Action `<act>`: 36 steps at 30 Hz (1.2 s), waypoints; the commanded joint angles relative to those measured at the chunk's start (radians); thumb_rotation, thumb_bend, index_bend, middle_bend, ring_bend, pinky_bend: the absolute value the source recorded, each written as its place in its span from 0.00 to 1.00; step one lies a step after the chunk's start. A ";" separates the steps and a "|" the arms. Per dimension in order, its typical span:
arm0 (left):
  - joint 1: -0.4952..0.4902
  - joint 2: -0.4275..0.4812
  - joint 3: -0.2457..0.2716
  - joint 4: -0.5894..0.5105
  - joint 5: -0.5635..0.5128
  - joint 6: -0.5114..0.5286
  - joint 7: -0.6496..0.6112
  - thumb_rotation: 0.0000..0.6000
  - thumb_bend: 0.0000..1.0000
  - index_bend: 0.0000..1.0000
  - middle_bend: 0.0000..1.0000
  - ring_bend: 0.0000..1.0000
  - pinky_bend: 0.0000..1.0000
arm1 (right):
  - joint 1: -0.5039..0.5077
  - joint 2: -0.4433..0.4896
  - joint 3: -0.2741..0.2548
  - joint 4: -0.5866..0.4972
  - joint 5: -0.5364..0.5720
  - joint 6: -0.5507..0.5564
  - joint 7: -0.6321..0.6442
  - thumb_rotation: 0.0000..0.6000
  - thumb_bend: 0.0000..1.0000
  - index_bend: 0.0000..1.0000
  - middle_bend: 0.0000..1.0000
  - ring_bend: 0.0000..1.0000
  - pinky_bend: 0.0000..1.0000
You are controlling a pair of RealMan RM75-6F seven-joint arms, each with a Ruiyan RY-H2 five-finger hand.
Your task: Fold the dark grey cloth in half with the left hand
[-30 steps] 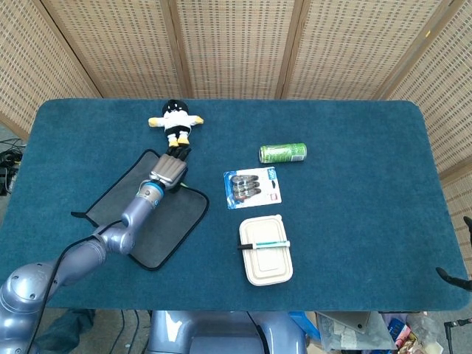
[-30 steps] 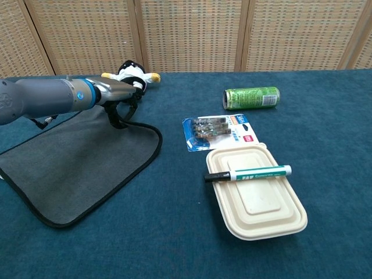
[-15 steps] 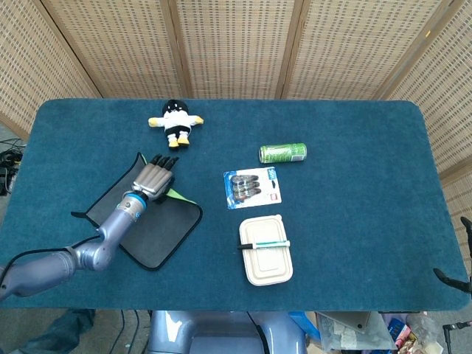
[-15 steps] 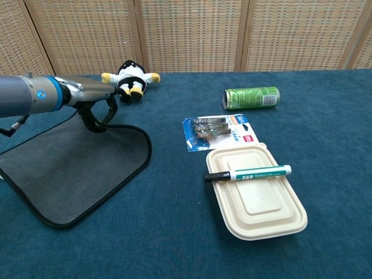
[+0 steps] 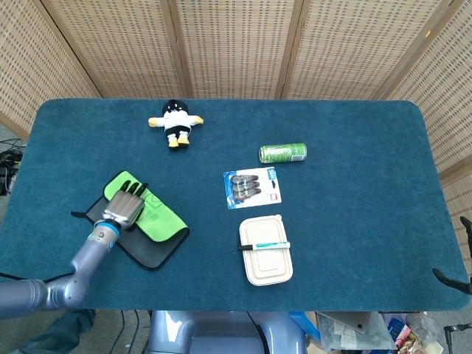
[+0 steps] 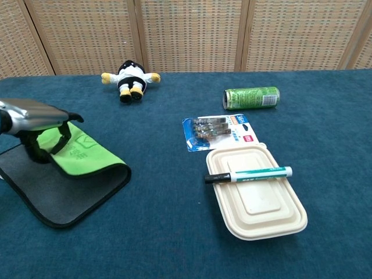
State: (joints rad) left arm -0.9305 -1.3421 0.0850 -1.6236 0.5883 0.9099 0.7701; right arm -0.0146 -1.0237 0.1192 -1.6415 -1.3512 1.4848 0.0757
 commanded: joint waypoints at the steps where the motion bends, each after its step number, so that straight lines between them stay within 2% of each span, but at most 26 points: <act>1: 0.044 0.028 0.052 -0.067 0.038 0.070 0.031 1.00 0.89 0.68 0.00 0.00 0.00 | -0.002 0.003 -0.001 -0.002 -0.004 0.004 0.004 1.00 0.00 0.00 0.00 0.00 0.00; 10: 0.090 0.037 0.096 -0.110 0.077 0.118 0.052 1.00 0.89 0.68 0.00 0.00 0.00 | -0.005 0.008 -0.003 -0.004 -0.009 0.009 0.015 1.00 0.00 0.00 0.00 0.00 0.00; 22: 0.101 0.026 0.093 -0.119 0.085 0.111 0.068 1.00 0.89 0.67 0.00 0.00 0.00 | -0.005 0.009 -0.004 -0.004 -0.010 0.008 0.018 1.00 0.00 0.00 0.00 0.00 0.00; 25: 0.100 0.023 0.093 -0.119 0.079 0.110 0.077 1.00 0.89 0.59 0.00 0.00 0.00 | -0.005 0.009 -0.004 -0.003 -0.010 0.007 0.018 1.00 0.00 0.00 0.00 0.00 0.00; 27: 0.099 0.019 0.092 -0.118 0.074 0.109 0.084 1.00 0.89 0.43 0.00 0.00 0.00 | -0.005 0.009 -0.004 -0.003 -0.009 0.007 0.018 1.00 0.00 0.00 0.00 0.00 0.00; 28: 0.098 0.019 0.092 -0.118 0.071 0.107 0.087 1.00 0.89 0.28 0.00 0.00 0.00 | -0.005 0.009 -0.004 -0.003 -0.009 0.007 0.018 1.00 0.00 0.00 0.00 0.00 0.00; 29: 0.098 0.019 0.092 -0.119 0.070 0.108 0.090 1.00 0.86 0.14 0.00 0.00 0.00 | -0.005 0.009 -0.004 -0.003 -0.009 0.007 0.018 1.00 0.00 0.00 0.00 0.00 0.00; 30: 0.099 0.020 0.093 -0.119 0.071 0.108 0.091 1.00 0.82 0.07 0.00 0.00 0.00 | -0.005 0.008 -0.005 -0.003 -0.009 0.007 0.017 1.00 0.00 0.00 0.00 0.00 0.00; 31: 0.100 0.021 0.093 -0.120 0.070 0.107 0.090 1.00 0.74 0.01 0.00 0.00 0.00 | -0.005 0.008 -0.005 -0.003 -0.010 0.008 0.017 1.00 0.00 0.00 0.00 0.00 0.00; 32: 0.100 0.024 0.092 -0.121 0.071 0.106 0.088 1.00 0.63 0.00 0.00 0.00 0.00 | -0.005 0.008 -0.005 -0.003 -0.010 0.008 0.017 1.00 0.00 0.00 0.00 0.00 0.00; 35: 0.105 0.033 0.089 -0.125 0.087 0.106 0.074 1.00 0.40 0.00 0.00 0.00 0.00 | -0.005 0.008 -0.005 -0.003 -0.010 0.007 0.016 1.00 0.00 0.00 0.00 0.00 0.00; 36: 0.110 0.036 0.087 -0.125 0.102 0.106 0.061 1.00 0.36 0.00 0.00 0.00 0.00 | -0.005 0.008 -0.005 -0.004 -0.011 0.007 0.016 1.00 0.00 0.00 0.00 0.00 0.00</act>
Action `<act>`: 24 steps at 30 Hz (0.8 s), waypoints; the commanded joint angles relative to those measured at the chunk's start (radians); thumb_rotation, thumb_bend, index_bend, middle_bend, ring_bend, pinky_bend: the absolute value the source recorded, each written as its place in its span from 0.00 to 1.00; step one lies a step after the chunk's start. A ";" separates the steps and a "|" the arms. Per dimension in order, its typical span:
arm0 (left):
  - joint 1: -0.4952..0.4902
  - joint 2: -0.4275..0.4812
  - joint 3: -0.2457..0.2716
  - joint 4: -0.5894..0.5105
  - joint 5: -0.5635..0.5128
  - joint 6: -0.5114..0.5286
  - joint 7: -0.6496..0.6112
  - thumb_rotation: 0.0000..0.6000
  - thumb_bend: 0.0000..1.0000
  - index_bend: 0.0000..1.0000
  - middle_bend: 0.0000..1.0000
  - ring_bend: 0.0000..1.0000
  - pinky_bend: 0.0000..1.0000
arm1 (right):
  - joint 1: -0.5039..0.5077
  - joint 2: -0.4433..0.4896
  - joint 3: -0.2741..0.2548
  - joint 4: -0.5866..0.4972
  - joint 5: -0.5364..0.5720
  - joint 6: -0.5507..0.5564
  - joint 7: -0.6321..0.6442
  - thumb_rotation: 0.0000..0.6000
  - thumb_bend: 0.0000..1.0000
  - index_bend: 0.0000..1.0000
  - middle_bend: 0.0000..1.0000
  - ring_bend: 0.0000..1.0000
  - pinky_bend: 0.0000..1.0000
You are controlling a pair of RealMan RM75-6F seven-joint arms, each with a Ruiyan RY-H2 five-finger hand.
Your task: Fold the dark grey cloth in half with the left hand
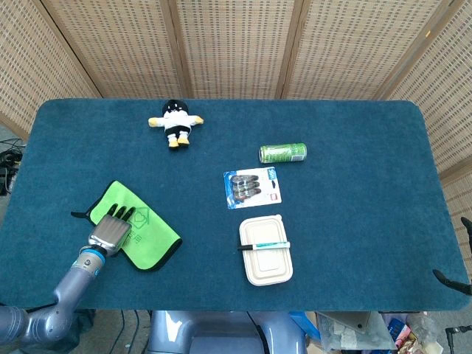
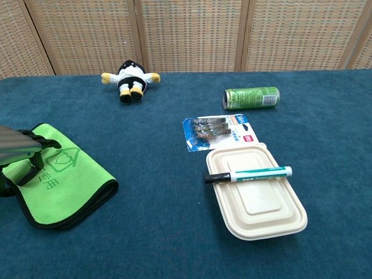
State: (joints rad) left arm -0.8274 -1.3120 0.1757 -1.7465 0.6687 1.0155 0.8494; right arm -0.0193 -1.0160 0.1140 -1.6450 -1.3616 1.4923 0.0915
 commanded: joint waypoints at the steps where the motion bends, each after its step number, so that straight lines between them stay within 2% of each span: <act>1: 0.014 0.011 -0.007 -0.002 0.049 0.007 -0.037 1.00 0.31 0.00 0.00 0.00 0.00 | 0.000 0.000 0.000 -0.001 0.000 0.000 -0.001 1.00 0.00 0.00 0.00 0.00 0.00; 5: 0.040 0.042 -0.005 -0.003 0.148 -0.001 -0.111 1.00 0.18 0.00 0.00 0.00 0.00 | 0.000 -0.001 -0.001 -0.002 -0.002 0.001 -0.004 1.00 0.00 0.00 0.00 0.00 0.00; 9: 0.061 0.089 0.003 -0.015 0.235 -0.016 -0.182 1.00 0.12 0.00 0.00 0.00 0.00 | 0.000 -0.001 -0.002 -0.004 -0.003 0.003 -0.006 1.00 0.00 0.00 0.00 0.00 0.00; 15: 0.095 0.139 0.001 -0.023 0.317 -0.007 -0.263 1.00 0.11 0.00 0.00 0.00 0.00 | 0.000 -0.001 -0.004 -0.010 -0.010 0.004 -0.011 1.00 0.00 0.00 0.00 0.00 0.00; 19: 0.135 0.177 -0.024 -0.021 0.353 0.043 -0.333 1.00 0.11 0.00 0.00 0.00 0.00 | -0.002 0.001 -0.007 -0.015 -0.017 0.011 -0.011 1.00 0.00 0.00 0.00 0.00 0.00; 24: 0.181 0.173 -0.059 0.070 0.414 0.078 -0.466 1.00 0.11 0.00 0.00 0.00 0.00 | -0.003 0.002 -0.008 -0.019 -0.022 0.013 -0.009 1.00 0.00 0.00 0.00 0.00 0.00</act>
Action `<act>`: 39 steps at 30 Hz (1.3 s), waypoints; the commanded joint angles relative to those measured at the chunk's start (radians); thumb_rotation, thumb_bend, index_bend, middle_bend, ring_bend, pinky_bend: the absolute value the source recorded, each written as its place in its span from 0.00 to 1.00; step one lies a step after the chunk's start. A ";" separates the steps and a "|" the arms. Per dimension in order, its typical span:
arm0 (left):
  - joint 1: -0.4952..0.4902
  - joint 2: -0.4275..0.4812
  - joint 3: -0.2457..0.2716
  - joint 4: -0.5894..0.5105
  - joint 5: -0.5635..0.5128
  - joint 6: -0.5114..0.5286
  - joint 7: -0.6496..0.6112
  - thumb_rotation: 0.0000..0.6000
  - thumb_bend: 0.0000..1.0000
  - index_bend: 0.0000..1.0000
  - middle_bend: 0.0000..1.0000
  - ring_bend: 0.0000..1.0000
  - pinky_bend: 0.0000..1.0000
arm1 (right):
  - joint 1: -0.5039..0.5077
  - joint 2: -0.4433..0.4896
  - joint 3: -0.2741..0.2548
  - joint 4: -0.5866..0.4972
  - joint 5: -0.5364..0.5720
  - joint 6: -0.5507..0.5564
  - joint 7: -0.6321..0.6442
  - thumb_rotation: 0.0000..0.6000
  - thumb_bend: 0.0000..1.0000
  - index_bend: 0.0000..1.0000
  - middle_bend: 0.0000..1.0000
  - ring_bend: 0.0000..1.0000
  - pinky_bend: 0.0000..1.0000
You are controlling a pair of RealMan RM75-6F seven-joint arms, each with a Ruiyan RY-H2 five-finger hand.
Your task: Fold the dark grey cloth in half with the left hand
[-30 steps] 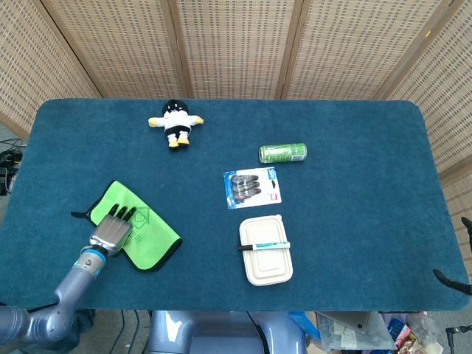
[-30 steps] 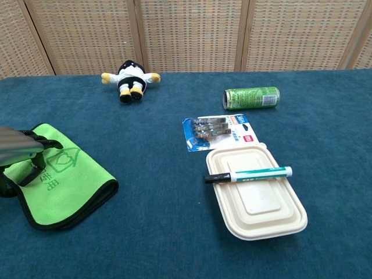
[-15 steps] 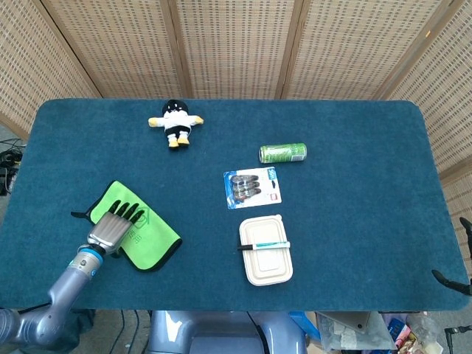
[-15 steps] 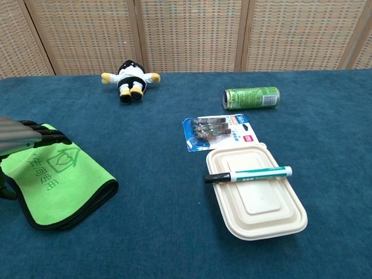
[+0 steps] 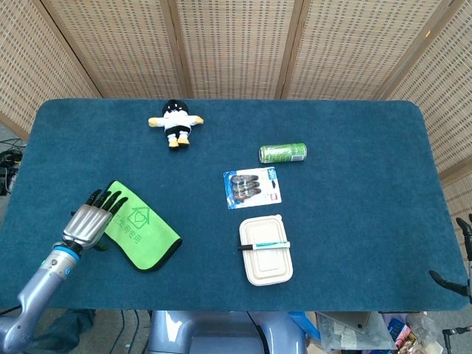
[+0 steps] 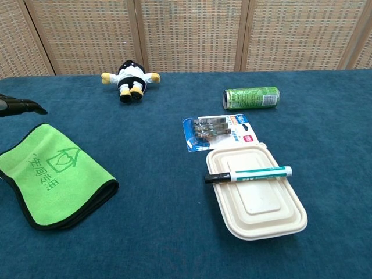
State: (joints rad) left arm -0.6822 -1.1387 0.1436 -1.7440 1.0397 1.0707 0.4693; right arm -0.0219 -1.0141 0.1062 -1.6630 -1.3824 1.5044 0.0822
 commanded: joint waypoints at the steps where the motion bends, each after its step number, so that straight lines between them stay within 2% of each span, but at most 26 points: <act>1: 0.040 -0.007 -0.032 0.096 0.048 0.011 -0.113 1.00 0.11 0.00 0.00 0.00 0.00 | -0.001 0.000 -0.002 -0.001 -0.004 0.002 0.000 1.00 0.00 0.00 0.00 0.00 0.00; 7: 0.057 -0.082 -0.069 0.273 0.076 -0.049 -0.241 1.00 0.11 0.00 0.00 0.00 0.00 | 0.000 -0.002 -0.008 -0.006 -0.016 0.003 -0.009 1.00 0.00 0.00 0.00 0.00 0.00; 13: 0.059 -0.167 -0.095 0.424 0.099 -0.109 -0.313 1.00 0.11 0.00 0.00 0.00 0.00 | 0.000 -0.005 -0.010 -0.009 -0.017 0.004 -0.021 1.00 0.00 0.00 0.00 0.00 0.00; 25: 0.069 -0.298 -0.125 0.564 0.155 -0.129 -0.333 1.00 0.11 0.00 0.00 0.00 0.00 | 0.005 -0.012 -0.009 -0.008 -0.007 -0.004 -0.041 1.00 0.00 0.00 0.00 0.00 0.00; 39: 0.071 -0.345 -0.154 0.653 0.135 -0.205 -0.322 1.00 0.11 0.00 0.00 0.00 0.00 | 0.010 -0.017 -0.008 -0.003 0.003 -0.015 -0.049 1.00 0.00 0.00 0.00 0.00 0.00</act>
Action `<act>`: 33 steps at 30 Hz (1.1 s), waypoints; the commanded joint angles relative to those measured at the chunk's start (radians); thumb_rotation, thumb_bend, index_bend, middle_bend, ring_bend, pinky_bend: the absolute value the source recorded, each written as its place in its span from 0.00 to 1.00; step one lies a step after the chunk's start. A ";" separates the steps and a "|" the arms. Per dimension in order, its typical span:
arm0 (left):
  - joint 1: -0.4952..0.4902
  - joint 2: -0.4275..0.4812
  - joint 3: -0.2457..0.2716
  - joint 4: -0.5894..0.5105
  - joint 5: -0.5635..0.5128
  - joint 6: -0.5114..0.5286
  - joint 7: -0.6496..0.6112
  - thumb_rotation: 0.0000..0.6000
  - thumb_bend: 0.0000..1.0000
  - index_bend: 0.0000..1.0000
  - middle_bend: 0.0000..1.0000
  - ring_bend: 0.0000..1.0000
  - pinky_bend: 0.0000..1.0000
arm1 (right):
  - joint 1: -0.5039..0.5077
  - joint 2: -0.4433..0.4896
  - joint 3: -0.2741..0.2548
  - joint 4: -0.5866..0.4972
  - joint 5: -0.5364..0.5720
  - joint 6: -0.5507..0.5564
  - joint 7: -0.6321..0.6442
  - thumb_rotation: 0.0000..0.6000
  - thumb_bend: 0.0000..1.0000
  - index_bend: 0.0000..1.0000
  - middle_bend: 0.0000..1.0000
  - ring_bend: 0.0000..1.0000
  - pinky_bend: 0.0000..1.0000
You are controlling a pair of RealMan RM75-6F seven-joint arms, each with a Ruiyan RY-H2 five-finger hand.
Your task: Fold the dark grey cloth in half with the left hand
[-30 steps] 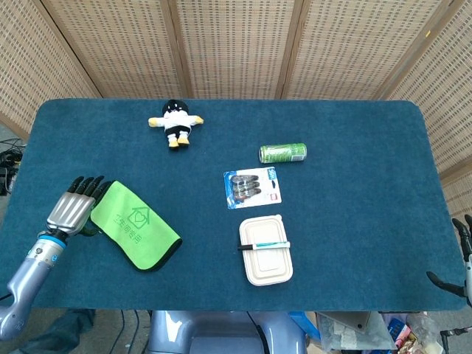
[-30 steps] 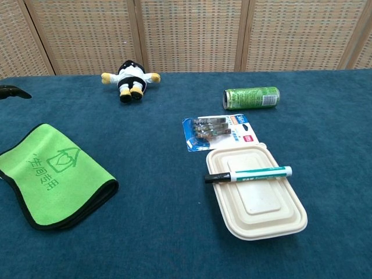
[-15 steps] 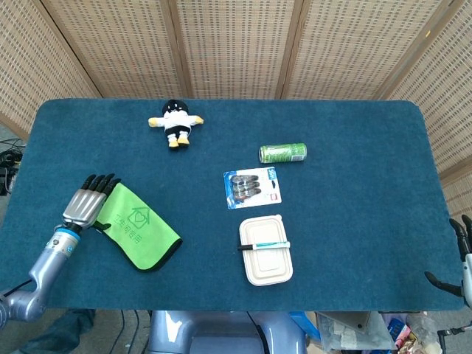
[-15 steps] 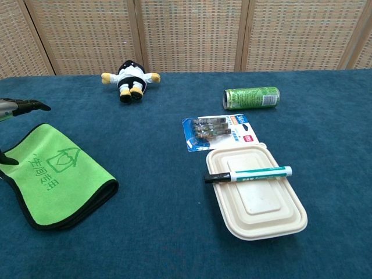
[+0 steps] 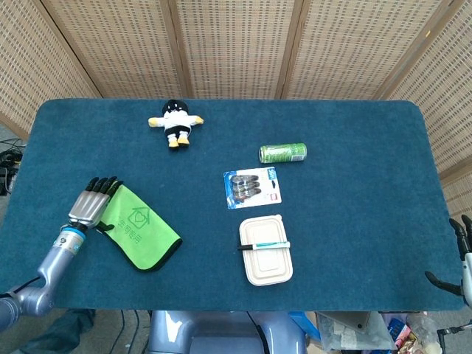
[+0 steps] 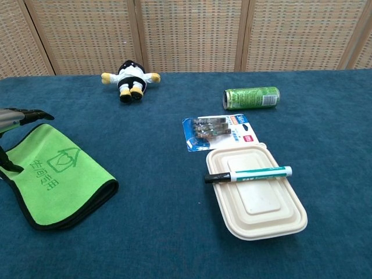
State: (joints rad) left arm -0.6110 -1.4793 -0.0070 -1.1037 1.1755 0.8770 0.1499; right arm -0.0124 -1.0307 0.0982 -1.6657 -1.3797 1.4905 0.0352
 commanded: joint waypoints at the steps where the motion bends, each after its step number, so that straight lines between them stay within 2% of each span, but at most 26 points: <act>1: 0.000 -0.006 -0.005 0.019 0.000 -0.016 -0.004 1.00 0.11 0.00 0.00 0.00 0.00 | 0.001 -0.001 0.000 0.000 0.001 -0.001 -0.003 1.00 0.00 0.00 0.00 0.00 0.00; 33: -0.014 -0.041 -0.068 0.200 -0.020 -0.136 -0.037 1.00 0.11 0.00 0.00 0.00 0.00 | 0.006 -0.003 -0.004 -0.006 0.002 -0.010 -0.011 1.00 0.00 0.00 0.00 0.00 0.00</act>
State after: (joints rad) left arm -0.6246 -1.5185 -0.0732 -0.9074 1.1570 0.7446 0.1146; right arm -0.0066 -1.0339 0.0942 -1.6715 -1.3776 1.4804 0.0237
